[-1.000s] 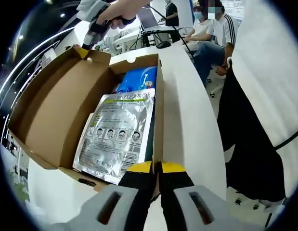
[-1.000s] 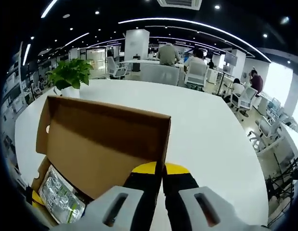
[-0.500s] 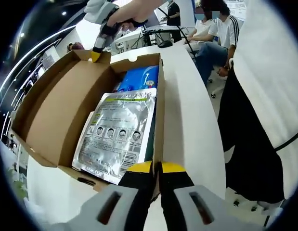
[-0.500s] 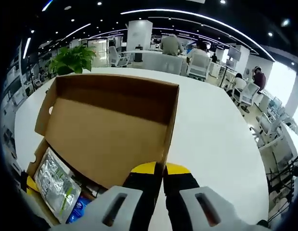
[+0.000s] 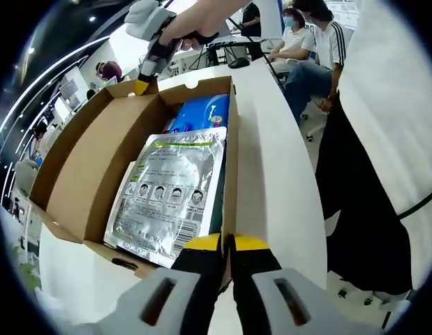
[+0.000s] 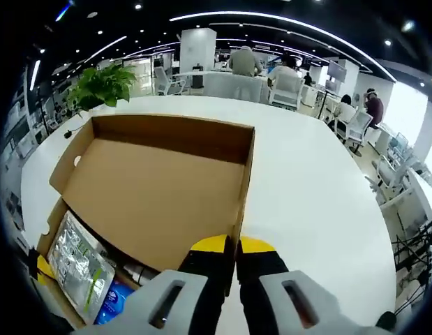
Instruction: Operate the shoe box by opening the lid, removing the specified soft item, and placing it in the target area until the item is outside and the box remains undamaged.
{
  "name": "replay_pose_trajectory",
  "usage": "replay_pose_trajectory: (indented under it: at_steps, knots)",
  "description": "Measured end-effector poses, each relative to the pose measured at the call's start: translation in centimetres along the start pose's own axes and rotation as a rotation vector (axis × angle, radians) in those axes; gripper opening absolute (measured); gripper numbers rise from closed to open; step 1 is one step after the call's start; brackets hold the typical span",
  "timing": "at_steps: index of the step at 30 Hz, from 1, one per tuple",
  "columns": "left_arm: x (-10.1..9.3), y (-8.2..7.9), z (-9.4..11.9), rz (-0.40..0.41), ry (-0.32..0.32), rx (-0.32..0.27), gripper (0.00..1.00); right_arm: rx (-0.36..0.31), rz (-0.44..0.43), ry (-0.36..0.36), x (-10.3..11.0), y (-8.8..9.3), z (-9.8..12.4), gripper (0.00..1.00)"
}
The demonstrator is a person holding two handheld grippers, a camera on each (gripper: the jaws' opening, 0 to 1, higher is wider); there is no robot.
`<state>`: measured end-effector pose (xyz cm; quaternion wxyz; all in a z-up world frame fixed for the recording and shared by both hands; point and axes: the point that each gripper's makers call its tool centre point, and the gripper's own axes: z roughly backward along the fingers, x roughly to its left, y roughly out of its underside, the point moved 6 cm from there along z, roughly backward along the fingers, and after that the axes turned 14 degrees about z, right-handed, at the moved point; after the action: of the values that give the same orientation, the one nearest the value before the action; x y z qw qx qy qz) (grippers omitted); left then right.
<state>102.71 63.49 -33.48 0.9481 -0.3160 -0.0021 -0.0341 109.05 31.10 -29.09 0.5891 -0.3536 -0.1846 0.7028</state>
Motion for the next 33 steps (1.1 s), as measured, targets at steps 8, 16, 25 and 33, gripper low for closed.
replay_pose_trajectory:
  at_steps: [8, 16, 25, 33]
  knots:
    - [0.0, -0.1, 0.0, 0.012, 0.008, 0.014, 0.03, 0.041, -0.043, -0.040, -0.3, 0.1, -1.3, 0.02]
    - [-0.1, -0.2, 0.1, 0.015, 0.002, 0.012, 0.04, 0.067, -0.040, -0.060, -0.1, 0.5, -1.7, 0.03]
    - [0.0, -0.2, 0.1, 0.012, 0.015, 0.013, 0.03, 0.030, 0.046, -0.107, 0.1, -0.8, -1.0, 0.19]
    - [0.0, -0.1, 0.0, 0.014, 0.014, 0.014, 0.04, -0.154, -0.017, -0.164, 0.7, -3.5, 1.8, 0.33]
